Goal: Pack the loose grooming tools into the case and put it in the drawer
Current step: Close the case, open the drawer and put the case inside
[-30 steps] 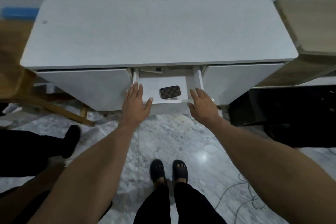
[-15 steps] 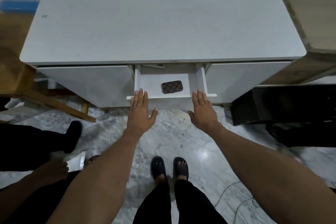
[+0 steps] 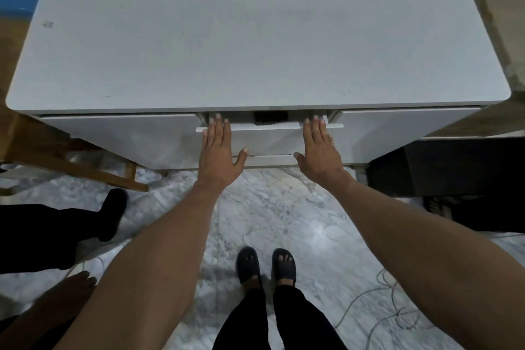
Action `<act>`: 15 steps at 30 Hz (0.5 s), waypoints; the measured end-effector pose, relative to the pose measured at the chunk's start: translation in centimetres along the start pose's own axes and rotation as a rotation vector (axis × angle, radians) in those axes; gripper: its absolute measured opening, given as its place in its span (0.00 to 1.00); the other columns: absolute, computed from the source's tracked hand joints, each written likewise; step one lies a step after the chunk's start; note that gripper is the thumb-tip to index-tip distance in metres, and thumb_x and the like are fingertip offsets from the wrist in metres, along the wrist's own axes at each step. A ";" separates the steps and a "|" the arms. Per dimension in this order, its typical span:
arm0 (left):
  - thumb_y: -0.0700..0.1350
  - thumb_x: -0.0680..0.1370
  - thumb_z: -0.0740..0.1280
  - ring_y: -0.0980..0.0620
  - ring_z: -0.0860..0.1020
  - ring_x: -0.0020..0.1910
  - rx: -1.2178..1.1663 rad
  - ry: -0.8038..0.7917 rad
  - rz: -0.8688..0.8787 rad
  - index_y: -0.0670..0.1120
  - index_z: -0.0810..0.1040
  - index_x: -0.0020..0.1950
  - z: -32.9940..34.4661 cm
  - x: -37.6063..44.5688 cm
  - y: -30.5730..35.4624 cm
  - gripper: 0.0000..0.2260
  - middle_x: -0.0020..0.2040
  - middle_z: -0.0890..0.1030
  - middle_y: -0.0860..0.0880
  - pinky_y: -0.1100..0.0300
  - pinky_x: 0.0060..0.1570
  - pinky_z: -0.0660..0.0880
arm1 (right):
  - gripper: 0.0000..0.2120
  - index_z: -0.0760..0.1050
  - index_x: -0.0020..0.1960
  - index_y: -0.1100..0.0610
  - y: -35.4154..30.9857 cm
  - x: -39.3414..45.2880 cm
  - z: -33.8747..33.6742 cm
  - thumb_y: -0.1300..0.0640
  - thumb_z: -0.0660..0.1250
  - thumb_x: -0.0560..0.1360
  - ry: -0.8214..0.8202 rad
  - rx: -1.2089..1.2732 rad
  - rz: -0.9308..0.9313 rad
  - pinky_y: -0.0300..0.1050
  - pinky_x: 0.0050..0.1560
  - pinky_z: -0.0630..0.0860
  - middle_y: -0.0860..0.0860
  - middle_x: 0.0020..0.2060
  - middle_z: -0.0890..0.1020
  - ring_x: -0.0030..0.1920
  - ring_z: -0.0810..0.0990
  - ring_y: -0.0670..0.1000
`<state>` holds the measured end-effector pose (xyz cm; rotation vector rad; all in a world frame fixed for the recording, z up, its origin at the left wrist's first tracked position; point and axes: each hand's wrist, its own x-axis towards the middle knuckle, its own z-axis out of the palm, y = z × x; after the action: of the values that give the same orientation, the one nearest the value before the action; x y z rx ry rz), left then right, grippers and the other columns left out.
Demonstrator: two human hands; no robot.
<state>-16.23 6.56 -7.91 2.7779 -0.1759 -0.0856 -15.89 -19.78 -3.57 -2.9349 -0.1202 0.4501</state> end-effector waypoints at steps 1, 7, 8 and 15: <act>0.62 0.82 0.54 0.40 0.45 0.85 -0.005 0.010 0.000 0.37 0.51 0.85 0.0 0.6 -0.1 0.40 0.85 0.49 0.38 0.45 0.83 0.42 | 0.41 0.38 0.80 0.61 0.0 0.7 -0.1 0.46 0.60 0.81 -0.002 -0.001 0.001 0.57 0.78 0.51 0.59 0.79 0.41 0.79 0.39 0.59; 0.58 0.82 0.59 0.38 0.44 0.85 -0.049 0.063 -0.075 0.36 0.49 0.85 1.2 1.9 0.6 0.40 0.85 0.50 0.37 0.47 0.82 0.40 | 0.43 0.38 0.79 0.64 -0.7 2.7 0.3 0.47 0.62 0.80 0.018 -0.033 0.048 0.61 0.78 0.51 0.62 0.79 0.44 0.79 0.41 0.61; 0.58 0.82 0.59 0.38 0.44 0.85 -0.061 0.073 -0.096 0.36 0.49 0.85 1.5 2.0 0.9 0.40 0.85 0.50 0.37 0.47 0.82 0.40 | 0.43 0.38 0.79 0.64 -0.9 2.7 0.6 0.47 0.62 0.79 0.029 -0.027 0.066 0.61 0.78 0.50 0.62 0.79 0.44 0.79 0.40 0.62; 0.61 0.82 0.55 0.38 0.43 0.85 -0.061 0.070 -0.175 0.36 0.46 0.84 2.2 2.5 2.1 0.41 0.85 0.48 0.36 0.47 0.82 0.39 | 0.41 0.37 0.78 0.65 -2.7 3.4 1.6 0.53 0.60 0.80 0.054 0.014 0.166 0.60 0.79 0.47 0.63 0.79 0.41 0.79 0.38 0.63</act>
<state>-14.17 3.51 -9.37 2.7254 0.0871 -0.0363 -13.28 -16.56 -5.58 -2.9526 0.1332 0.3922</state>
